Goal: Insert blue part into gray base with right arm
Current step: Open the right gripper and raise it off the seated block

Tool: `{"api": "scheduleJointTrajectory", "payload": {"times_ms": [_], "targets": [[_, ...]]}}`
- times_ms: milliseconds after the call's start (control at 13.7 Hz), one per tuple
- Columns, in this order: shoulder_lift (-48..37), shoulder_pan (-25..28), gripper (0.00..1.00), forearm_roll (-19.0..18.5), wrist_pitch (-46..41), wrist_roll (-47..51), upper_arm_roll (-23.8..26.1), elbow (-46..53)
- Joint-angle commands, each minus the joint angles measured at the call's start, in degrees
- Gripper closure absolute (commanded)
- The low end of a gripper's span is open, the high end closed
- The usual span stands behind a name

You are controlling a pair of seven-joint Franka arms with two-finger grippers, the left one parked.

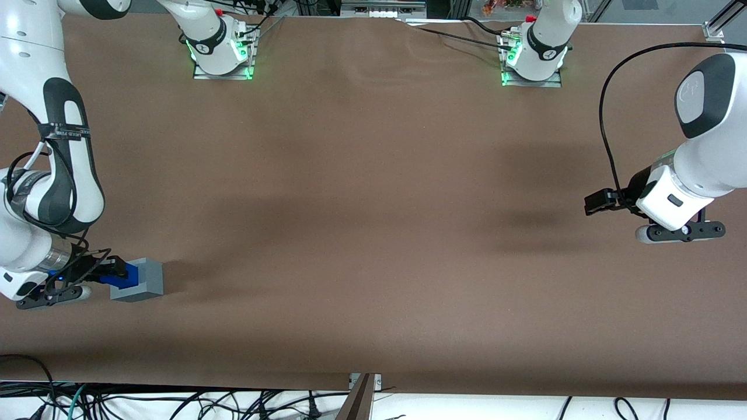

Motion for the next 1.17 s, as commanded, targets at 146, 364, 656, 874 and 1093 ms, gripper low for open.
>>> {"api": "scheduleJointTrajectory", "payload": {"times_ms": [146,364,656,874,1093], "targets": [[1.54,-0.39,0.00,1.14,-1.71,-0.92,0.56,0.59],[0.31,-0.13,0.00,1.14,-4.50,-0.84,1.08,5.23],[-2.23,1.54,0.00,0.96,-17.94,1.69,1.00,13.85],[-8.21,2.42,0.00,0.52,-26.29,11.36,1.18,13.86],[-10.58,3.48,0.00,-1.76,-34.56,13.75,0.91,13.95]]}}
